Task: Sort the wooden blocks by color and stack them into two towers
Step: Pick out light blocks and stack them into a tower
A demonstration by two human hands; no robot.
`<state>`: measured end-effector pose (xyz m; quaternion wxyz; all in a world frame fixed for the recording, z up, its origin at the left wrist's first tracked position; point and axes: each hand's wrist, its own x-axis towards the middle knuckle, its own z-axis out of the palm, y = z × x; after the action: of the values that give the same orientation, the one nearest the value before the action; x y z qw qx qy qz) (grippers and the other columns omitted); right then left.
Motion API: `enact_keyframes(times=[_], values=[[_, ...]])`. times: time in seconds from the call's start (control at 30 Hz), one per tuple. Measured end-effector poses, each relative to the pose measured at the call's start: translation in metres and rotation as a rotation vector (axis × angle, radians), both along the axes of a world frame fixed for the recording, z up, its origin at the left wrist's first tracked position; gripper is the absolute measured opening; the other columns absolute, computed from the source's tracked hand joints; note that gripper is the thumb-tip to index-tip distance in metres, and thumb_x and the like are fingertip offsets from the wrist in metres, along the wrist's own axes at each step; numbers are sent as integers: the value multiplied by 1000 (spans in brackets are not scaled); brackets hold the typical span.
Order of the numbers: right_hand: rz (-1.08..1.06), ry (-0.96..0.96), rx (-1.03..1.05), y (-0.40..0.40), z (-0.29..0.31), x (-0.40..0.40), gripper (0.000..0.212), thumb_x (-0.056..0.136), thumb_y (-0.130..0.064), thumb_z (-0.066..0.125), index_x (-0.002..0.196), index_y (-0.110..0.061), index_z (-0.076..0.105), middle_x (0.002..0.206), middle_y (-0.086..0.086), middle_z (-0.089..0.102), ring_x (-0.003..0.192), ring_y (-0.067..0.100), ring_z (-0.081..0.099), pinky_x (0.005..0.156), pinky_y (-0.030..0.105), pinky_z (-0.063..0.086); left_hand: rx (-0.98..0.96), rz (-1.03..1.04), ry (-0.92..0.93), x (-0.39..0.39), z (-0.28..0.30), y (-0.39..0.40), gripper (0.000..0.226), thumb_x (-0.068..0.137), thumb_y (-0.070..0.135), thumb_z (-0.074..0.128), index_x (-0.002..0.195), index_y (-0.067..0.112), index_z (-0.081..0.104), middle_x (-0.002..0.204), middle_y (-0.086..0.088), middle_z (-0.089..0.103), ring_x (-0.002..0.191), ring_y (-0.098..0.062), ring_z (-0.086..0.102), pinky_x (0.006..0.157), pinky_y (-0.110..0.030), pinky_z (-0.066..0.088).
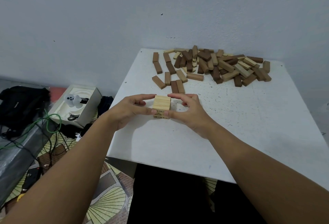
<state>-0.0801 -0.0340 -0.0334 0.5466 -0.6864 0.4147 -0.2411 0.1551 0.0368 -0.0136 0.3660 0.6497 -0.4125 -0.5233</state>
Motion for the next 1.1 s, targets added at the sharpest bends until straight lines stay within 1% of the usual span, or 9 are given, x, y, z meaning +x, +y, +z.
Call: enact_keyframes(times=[0.07, 0.17, 0.27, 0.4, 0.5, 0.8, 0.9, 1.0, 1.1], values=[[2, -2, 0, 0, 0, 0, 61, 72, -46, 92, 126, -54, 63, 130, -10, 33, 125, 3, 36, 111, 37, 45, -5, 18, 12, -1, 0, 0, 63, 66, 22, 92, 121, 46, 75, 126, -5, 54, 124, -14, 46, 97, -22, 35], [2, -4, -2, 0, -1, 1, 60, 72, -46, 92, 124, -55, 63, 130, -10, 33, 126, 4, 36, 111, 40, 46, -9, 14, 15, 0, -1, 0, 67, 61, 27, 93, 122, 47, 74, 126, -6, 53, 124, -14, 46, 103, -25, 34], [1, -1, 1, -2, -3, 2, 61, 71, -48, 92, 124, -56, 63, 128, -12, 33, 125, 3, 35, 109, 42, 48, -5, -6, 4, 0, -1, 0, 63, 64, 26, 92, 121, 46, 75, 134, -9, 55, 128, -14, 45, 111, -28, 34], [0, 7, -7, -1, -2, 2, 60, 72, -47, 92, 123, -55, 63, 128, -11, 33, 125, 3, 35, 109, 41, 48, 5, -14, 0, 0, 0, -1, 58, 72, 19, 91, 122, 44, 75, 137, -11, 56, 129, -14, 45, 110, -28, 34], [-10, 6, -11, 0, -1, 2, 59, 72, -46, 92, 123, -55, 64, 128, -10, 34, 125, 5, 36, 109, 41, 48, 1, -13, 3, -1, 1, 0, 61, 66, 25, 92, 122, 44, 75, 137, -12, 56, 129, -15, 45, 110, -28, 34], [-12, 36, 25, 2, 3, 1, 68, 71, -48, 92, 130, -53, 60, 129, -13, 33, 127, 7, 36, 104, 33, 46, 14, 5, 29, -1, 3, 2, 71, 61, 24, 98, 123, 46, 73, 125, -6, 50, 121, -15, 48, 98, -22, 36], [-33, 9, 71, 2, 8, 0, 60, 82, -54, 80, 137, -48, 56, 133, -9, 33, 125, 7, 38, 99, 30, 42, 26, 2, 89, 3, 8, 5, 77, 59, 20, 98, 128, 41, 71, 115, -4, 52, 112, -15, 54, 96, -21, 41], [-92, -57, 167, -1, 11, -3, 43, 99, -58, 55, 139, -40, 57, 139, -6, 35, 127, 8, 41, 104, 34, 31, 17, 107, 215, 4, 17, 5, 53, 79, 16, 82, 128, 31, 71, 101, 2, 70, 84, -9, 65, 74, -17, 53], [-171, -56, 190, -9, 14, -9, 41, 104, -56, 45, 137, -35, 60, 134, -6, 50, 119, 7, 52, 105, 37, 36, -27, 304, 74, 6, 21, -5, 23, 94, 14, 72, 112, 27, 76, 87, 7, 64, 76, -12, 49, 70, -20, 42]])
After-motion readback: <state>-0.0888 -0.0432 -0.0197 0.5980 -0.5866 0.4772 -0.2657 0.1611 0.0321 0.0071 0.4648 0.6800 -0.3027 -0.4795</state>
